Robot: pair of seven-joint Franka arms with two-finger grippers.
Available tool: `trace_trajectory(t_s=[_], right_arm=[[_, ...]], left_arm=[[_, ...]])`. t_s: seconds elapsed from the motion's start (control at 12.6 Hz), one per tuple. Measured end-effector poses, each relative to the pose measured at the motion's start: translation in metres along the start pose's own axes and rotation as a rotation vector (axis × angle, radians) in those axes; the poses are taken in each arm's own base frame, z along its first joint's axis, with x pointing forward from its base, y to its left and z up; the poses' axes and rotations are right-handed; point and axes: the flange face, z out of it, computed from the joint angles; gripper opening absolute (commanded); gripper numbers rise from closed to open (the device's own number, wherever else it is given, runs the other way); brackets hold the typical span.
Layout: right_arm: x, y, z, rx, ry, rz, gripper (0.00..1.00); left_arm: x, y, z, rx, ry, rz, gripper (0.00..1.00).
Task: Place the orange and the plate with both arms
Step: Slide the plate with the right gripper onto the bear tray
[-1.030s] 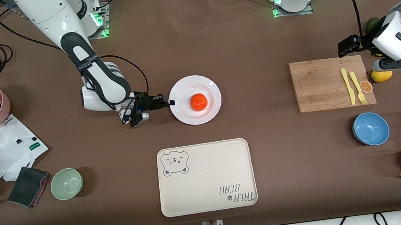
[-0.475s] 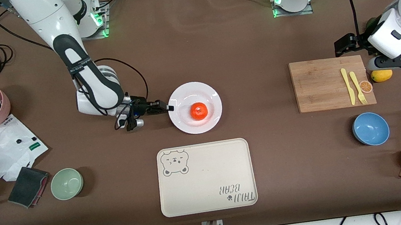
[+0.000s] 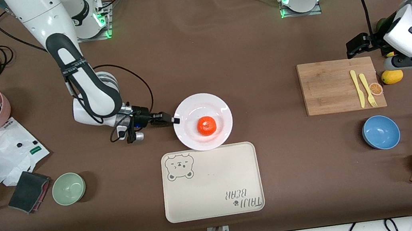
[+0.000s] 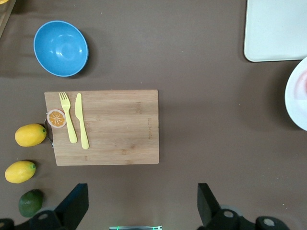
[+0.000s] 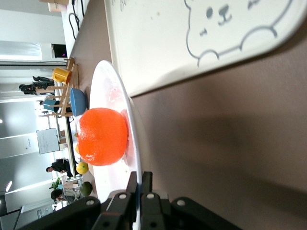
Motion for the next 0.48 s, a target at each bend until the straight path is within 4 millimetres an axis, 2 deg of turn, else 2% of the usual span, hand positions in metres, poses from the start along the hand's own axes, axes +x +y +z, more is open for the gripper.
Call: trace_trajectory(t_s=[0.24,0.48], right_arm=[[0.029,-0.012,0.002,0.022,0.025,0.047,0.00],[0.064,-0.035,0.009,0.011,0.024,0.101,0.00]], left_arm=[[-0.001,0.004,0.000,0.001,-0.008,0.003,1.00],[-0.002,0.003,0.000,0.001,-0.009,0.002,1.00]])
